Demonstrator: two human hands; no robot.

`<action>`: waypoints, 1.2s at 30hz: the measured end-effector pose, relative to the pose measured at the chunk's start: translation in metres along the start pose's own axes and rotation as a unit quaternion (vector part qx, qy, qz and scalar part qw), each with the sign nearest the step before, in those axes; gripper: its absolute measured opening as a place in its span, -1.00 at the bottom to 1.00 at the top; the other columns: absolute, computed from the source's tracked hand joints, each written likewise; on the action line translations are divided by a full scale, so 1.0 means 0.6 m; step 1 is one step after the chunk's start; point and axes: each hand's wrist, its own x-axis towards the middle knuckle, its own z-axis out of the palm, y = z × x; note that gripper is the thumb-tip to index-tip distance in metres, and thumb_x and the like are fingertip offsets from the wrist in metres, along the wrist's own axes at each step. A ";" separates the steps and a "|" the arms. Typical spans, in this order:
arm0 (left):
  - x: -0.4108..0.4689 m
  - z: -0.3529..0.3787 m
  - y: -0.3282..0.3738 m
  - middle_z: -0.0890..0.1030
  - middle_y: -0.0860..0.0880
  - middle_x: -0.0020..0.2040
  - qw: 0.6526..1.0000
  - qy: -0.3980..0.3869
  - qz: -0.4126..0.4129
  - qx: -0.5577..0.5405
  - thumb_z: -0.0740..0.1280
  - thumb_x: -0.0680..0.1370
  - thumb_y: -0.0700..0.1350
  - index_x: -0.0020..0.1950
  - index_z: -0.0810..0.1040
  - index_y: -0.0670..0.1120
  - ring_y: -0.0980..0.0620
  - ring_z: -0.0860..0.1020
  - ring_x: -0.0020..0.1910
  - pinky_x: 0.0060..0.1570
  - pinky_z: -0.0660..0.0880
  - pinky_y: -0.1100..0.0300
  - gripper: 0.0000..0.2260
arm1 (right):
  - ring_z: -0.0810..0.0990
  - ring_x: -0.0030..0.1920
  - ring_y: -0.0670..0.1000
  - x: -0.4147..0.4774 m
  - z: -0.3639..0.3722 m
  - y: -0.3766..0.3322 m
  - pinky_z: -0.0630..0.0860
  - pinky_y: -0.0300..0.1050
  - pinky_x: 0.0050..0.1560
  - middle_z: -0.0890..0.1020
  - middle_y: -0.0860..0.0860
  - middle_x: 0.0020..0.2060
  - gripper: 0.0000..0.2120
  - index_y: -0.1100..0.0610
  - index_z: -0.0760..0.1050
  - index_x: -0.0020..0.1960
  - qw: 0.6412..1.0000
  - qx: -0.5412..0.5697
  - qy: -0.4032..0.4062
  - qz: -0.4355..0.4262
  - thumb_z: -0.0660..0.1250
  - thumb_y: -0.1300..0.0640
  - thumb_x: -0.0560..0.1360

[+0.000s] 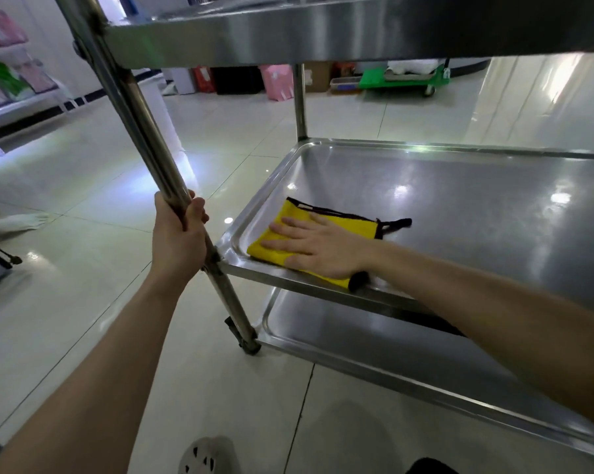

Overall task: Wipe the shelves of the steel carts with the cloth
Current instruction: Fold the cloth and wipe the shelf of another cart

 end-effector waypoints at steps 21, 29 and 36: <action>-0.235 0.292 0.130 0.45 -0.09 0.59 0.864 -0.318 0.230 0.317 -0.02 0.77 0.07 0.62 0.40 -0.05 -0.13 0.40 0.56 0.54 0.25 -0.05 -0.52 | -0.28 0.73 0.11 -0.336 0.038 0.102 -0.29 0.53 0.59 -0.20 -0.06 0.75 -0.41 -0.51 -0.24 0.62 0.920 0.030 0.049 0.387 -0.19 -0.50 0.63; -0.251 0.329 0.153 0.53 -0.24 0.33 0.842 -0.279 0.246 0.391 0.09 0.73 0.10 0.43 0.54 -0.02 -0.30 0.47 0.29 0.27 0.42 -0.16 -0.60 | -0.31 0.71 -0.10 -0.482 0.050 0.089 -0.37 0.16 0.62 -0.23 -0.27 0.71 -0.36 -0.51 -0.21 0.63 0.958 0.033 0.043 0.281 -0.29 -0.57 0.56; -0.244 0.345 0.145 0.41 -0.12 0.57 0.856 -0.318 0.235 0.335 0.10 0.74 0.11 0.49 0.42 0.01 -0.19 0.31 0.60 0.61 0.23 -0.17 -0.62 | -0.18 0.74 0.00 -0.503 0.016 0.293 -0.20 0.43 0.64 -0.10 -0.14 0.75 -0.38 -0.38 -0.06 0.69 0.837 0.051 0.080 0.539 -0.14 -0.41 0.64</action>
